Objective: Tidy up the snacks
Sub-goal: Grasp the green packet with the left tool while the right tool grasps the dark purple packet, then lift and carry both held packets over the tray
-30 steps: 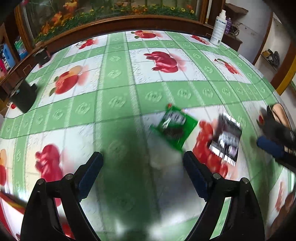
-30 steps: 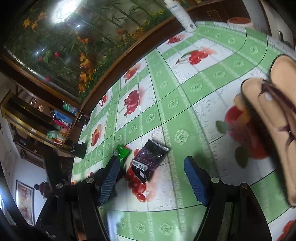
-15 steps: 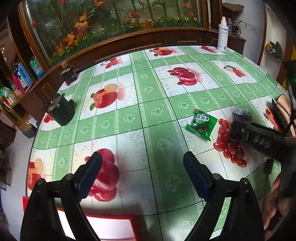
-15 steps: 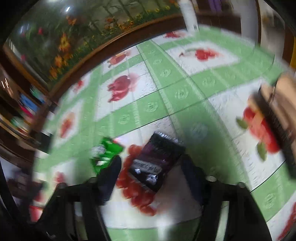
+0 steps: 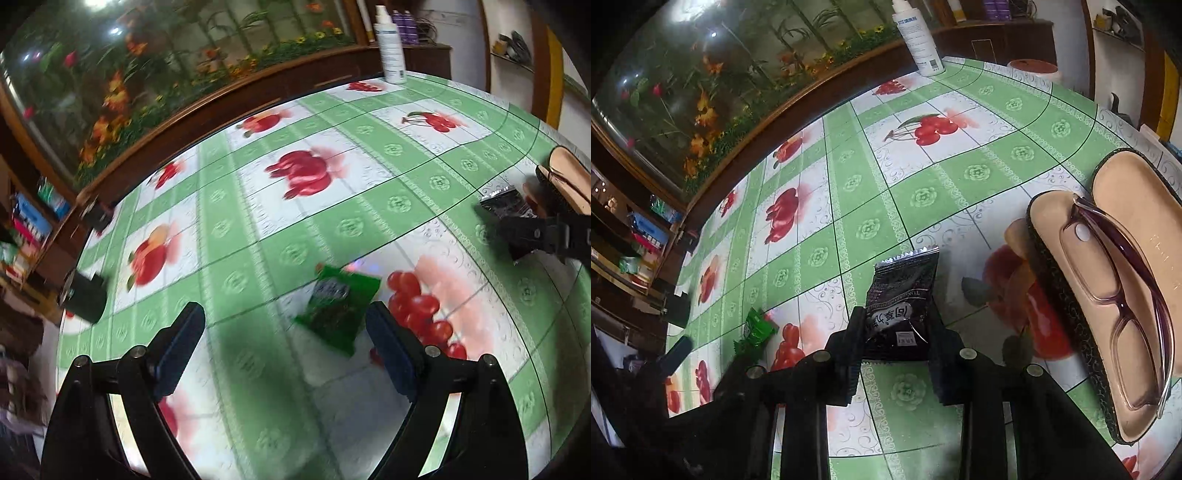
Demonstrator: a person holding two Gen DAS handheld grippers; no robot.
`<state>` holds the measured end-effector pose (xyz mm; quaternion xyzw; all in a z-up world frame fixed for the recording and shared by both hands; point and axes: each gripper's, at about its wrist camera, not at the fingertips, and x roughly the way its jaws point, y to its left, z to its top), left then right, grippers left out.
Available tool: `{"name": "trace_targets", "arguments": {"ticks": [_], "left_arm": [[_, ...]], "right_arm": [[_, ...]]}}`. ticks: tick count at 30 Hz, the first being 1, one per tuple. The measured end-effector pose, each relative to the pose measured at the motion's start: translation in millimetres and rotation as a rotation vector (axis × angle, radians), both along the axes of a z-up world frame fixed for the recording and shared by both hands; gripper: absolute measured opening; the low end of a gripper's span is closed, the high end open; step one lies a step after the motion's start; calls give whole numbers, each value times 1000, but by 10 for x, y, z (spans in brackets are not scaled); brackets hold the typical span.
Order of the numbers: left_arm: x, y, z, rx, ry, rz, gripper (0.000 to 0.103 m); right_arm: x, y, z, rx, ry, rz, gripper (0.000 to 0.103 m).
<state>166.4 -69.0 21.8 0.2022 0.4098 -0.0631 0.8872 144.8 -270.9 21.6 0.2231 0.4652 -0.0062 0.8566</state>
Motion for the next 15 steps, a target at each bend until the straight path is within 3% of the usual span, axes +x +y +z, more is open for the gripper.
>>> {"name": "trace_targets", "arguments": {"ticks": [3,7,10,12,15], "left_arm": [[82,-62,-91,25,34,-25,90],[161,-13,-95,-39,50,-37,89],[127,0,-90,-103,76,-55,65],[44,-99,-84,-65,68,-96,29],[-36,-153,-94,-23,63,-108,28]], "right_arm": [[31,29,-45,27,18,12,31],[52,78,-57,14,15,15,31],[36,77,-57,12,12,12,31],[31,77,-49,7,10,9,31],[29,105,-39,-5,3,14,31]]}}
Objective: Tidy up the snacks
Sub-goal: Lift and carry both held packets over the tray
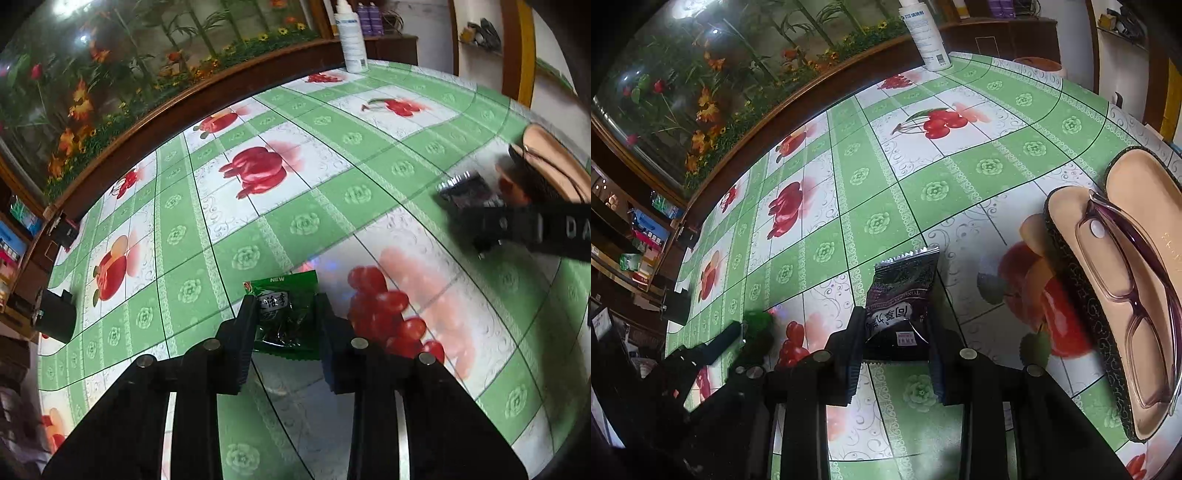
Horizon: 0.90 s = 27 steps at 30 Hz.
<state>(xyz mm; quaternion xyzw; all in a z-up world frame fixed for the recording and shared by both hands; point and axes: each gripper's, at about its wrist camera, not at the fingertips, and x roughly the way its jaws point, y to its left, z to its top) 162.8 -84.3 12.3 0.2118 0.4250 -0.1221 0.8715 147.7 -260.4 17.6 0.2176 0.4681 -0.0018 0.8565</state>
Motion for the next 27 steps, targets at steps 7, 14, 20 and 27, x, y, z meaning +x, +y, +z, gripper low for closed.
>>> {"name": "trace_targets", "arguments": {"ticks": [7,14,20,27], "left_arm": [[-193,236,72,-83,12,46,27],[-716,481,428,-158,-78,92,27],[-1326,885,706,-175,-188,174,27],[-2028,1754,730,-206,-233,371,27]], "right_arm": [[-15,8,40,21,-19,21,31],[-45,328,100,117,-37,178,31],[-214,840,194,121,-67,357,31],[-661,1459,311,71,-142,554,31]]}}
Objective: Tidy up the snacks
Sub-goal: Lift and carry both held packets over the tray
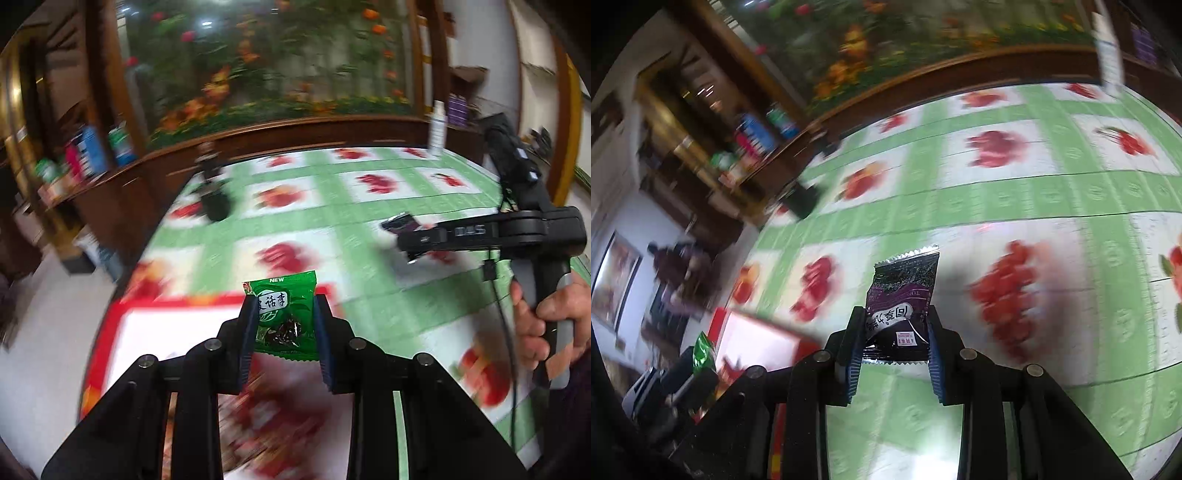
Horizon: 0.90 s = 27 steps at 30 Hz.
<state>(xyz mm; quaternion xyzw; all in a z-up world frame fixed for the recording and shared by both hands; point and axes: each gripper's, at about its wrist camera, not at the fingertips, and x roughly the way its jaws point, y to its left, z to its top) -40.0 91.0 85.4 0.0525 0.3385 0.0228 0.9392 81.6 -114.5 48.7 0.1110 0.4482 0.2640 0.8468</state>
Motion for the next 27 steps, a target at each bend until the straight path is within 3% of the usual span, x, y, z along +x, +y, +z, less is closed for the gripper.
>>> {"name": "trace_targets", "arguments": {"ticks": [5,9,13,16,27], "left_arm": [[-335,388,-124,-1,6,79,27],[-470,519,-227,-2,11,89,27],[-601,550,-223,18,-16,85,27],[-696,582,-222,50,-47,98,27],[-785,792,-319,10,-45,121,27]], "right_arm": [[-527,469,72,39,-91,125,31],[-964,782,-1,101,-90,195,31],[-1318,993,27,126,-168,235,31],[-1439,1042,6,151,-192,236,31],[-1557,1169,-68,50,-236,256,31]]}}
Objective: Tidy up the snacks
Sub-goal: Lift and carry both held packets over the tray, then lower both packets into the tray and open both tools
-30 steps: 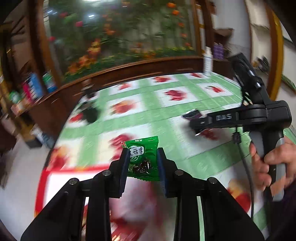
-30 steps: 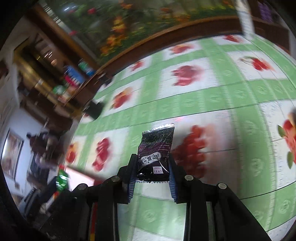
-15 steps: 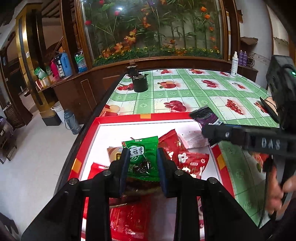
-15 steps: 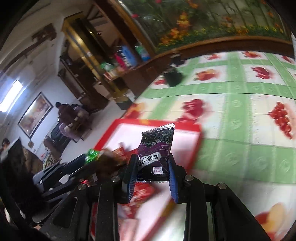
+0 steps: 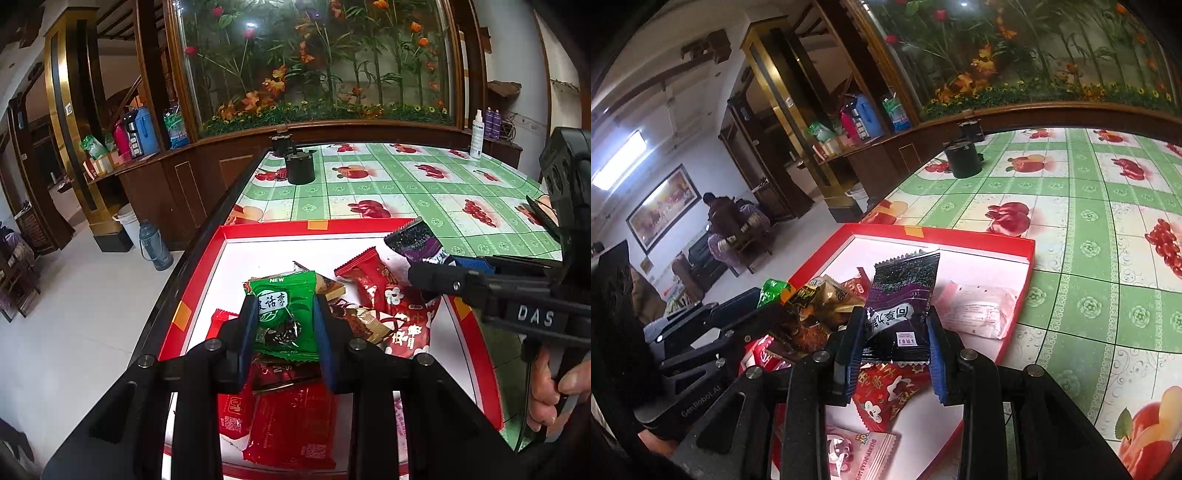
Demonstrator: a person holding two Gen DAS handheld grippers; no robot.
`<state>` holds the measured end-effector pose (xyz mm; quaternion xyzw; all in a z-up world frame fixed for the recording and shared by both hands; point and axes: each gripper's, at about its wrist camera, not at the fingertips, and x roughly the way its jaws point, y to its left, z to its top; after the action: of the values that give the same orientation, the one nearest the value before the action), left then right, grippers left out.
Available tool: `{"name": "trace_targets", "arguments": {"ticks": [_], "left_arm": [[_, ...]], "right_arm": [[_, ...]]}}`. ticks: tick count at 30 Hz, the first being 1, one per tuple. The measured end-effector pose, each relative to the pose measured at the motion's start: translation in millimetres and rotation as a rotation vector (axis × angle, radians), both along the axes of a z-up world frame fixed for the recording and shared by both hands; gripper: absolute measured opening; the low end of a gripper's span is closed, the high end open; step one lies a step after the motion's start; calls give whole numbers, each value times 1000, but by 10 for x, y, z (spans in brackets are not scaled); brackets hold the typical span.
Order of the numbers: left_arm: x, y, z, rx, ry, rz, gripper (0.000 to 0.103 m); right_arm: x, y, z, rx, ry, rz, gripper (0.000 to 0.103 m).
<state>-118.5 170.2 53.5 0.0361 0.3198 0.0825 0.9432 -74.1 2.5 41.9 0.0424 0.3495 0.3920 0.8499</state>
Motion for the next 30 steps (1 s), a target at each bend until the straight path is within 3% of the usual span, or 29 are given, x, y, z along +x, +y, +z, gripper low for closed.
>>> {"name": "trace_targets", "arguments": {"ticks": [13,30], "left_arm": [[17,125,-69,8,9,44,27],[-5,186,-104,14,17,52,28]], "right_arm": [[-153,214,-74,-94,-58,74,32],[-270,300,-94,-142,-90,110,34]]}}
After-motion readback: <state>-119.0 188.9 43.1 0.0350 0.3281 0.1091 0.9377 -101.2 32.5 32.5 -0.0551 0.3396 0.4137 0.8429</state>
